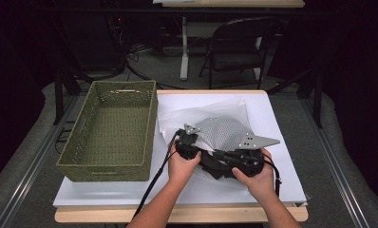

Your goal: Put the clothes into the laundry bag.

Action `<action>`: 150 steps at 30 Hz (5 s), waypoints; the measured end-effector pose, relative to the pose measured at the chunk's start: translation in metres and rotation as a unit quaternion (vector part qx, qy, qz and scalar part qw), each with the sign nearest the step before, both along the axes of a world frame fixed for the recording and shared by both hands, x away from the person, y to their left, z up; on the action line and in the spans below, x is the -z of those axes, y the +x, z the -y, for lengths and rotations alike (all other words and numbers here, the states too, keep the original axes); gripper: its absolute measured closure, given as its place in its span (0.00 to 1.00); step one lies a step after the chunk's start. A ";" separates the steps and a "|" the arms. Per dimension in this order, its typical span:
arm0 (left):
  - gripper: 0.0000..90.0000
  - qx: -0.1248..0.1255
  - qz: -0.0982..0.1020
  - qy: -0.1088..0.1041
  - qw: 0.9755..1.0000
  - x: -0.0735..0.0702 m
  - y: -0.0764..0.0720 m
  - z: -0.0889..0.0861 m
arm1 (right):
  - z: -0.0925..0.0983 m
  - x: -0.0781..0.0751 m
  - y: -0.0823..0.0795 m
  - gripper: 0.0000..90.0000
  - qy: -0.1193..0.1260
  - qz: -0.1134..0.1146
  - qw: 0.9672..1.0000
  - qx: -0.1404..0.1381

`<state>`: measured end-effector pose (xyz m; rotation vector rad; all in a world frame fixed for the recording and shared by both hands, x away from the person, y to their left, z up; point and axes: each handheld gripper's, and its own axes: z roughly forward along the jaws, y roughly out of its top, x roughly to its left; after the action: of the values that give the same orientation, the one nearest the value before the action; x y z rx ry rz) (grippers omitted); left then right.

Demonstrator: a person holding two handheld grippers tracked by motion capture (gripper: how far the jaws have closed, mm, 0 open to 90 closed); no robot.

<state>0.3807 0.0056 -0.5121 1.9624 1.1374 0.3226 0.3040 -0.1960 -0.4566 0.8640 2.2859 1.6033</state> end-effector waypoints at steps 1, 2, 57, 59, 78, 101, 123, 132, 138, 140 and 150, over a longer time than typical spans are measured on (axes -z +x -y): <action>0.89 0.000 0.002 0.001 1.000 -0.001 -0.002 -0.001 | 0.000 0.001 0.001 1.00 -0.001 0.000 1.000 0.001; 0.87 0.002 0.003 0.001 1.000 -0.002 -0.003 -0.002 | 0.001 0.002 0.001 1.00 0.001 0.000 1.000 0.002; 1.00 -0.014 -0.018 0.056 0.998 0.021 -0.043 -0.037 | 0.021 0.004 0.005 0.99 0.018 -0.001 0.999 0.033; 1.00 -0.008 -0.007 0.047 0.999 0.013 -0.048 -0.038 | 0.022 0.005 0.006 0.99 0.018 -0.003 0.999 0.032; 1.00 0.025 -0.020 0.031 0.999 0.023 -0.104 -0.051 | 0.028 0.001 0.005 0.99 0.026 0.002 0.999 0.040; 0.59 -0.012 -0.015 0.016 1.000 0.005 -0.078 -0.047 | 0.031 -0.003 0.003 1.00 0.032 0.010 0.999 0.042; 0.99 0.005 0.023 0.015 1.000 -0.030 -0.104 -0.072 | 0.032 -0.001 0.002 1.00 0.030 0.009 0.999 0.043; 0.99 -0.025 0.023 0.034 0.999 -0.042 -0.093 -0.085 | 0.021 0.000 -0.005 0.99 0.016 0.010 1.000 0.023; 0.95 -0.051 0.003 0.013 0.999 -0.037 -0.074 -0.084 | 0.015 0.003 -0.004 1.00 0.012 0.007 1.000 0.017; 0.91 -0.042 0.004 0.010 0.999 -0.038 -0.079 -0.083 | 0.016 0.002 -0.003 0.99 0.016 0.007 1.000 0.020; 0.82 -0.001 -0.003 0.005 1.000 -0.041 -0.111 -0.074 | 0.018 -0.002 -0.003 1.00 0.025 0.012 0.999 0.024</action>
<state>0.2693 0.0798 -0.4709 1.9715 1.1439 0.3239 0.3007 -0.2144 -0.4548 0.9004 2.2004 1.6468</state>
